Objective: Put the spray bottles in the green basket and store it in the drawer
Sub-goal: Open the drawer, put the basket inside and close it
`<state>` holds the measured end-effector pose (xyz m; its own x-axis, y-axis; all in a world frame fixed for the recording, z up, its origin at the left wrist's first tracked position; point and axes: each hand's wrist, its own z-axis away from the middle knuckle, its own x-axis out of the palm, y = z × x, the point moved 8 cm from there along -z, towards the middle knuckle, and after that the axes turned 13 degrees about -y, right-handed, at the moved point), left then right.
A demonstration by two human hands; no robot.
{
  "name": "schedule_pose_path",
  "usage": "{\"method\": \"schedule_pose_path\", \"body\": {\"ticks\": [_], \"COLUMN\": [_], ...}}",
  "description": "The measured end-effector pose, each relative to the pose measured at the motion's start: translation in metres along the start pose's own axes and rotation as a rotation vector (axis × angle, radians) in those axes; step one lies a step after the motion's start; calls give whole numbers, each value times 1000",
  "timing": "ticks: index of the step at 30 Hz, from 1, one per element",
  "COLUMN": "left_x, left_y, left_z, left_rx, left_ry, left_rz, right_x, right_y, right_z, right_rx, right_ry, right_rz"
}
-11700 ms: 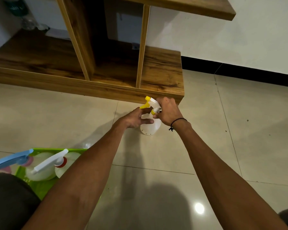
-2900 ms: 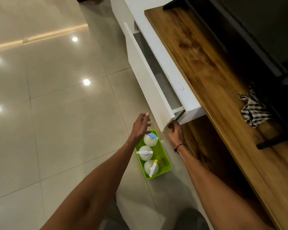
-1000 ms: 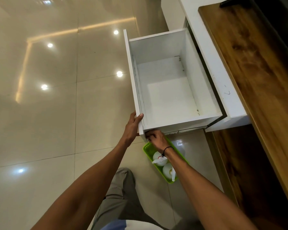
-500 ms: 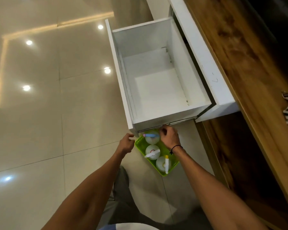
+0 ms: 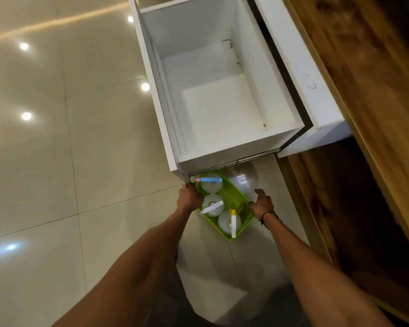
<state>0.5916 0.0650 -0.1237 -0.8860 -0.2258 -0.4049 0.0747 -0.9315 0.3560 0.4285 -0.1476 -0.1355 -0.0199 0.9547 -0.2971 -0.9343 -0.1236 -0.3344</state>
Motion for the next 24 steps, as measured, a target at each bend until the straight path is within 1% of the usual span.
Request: {"method": "schedule_pose_path", "body": {"ticks": [3,5,10,16,20,24], "left_x": [-3,0,4,24,31,32], "left_y": [-3,-6,-8,-9,-9,9], "left_z": [-1,-4,-13,-13,-8,13], "left_rx": [-48,-46,-20,-27,-32,11], "left_ry": [133,152,148,98,64,74], "left_rz": [-33,-29,35,-91,-92,-86], "right_x": [17,25,29,22,5,-18], "right_y": [16,20,29,41,58,61], "right_z": [-7,-11,-22,-21,-7,21], "right_rx": [30,21,49,88,121,110], "right_ry": [-70,-66,-37,4,28,88], "right_rz": [-72,-89,-38,90,85,69]}}
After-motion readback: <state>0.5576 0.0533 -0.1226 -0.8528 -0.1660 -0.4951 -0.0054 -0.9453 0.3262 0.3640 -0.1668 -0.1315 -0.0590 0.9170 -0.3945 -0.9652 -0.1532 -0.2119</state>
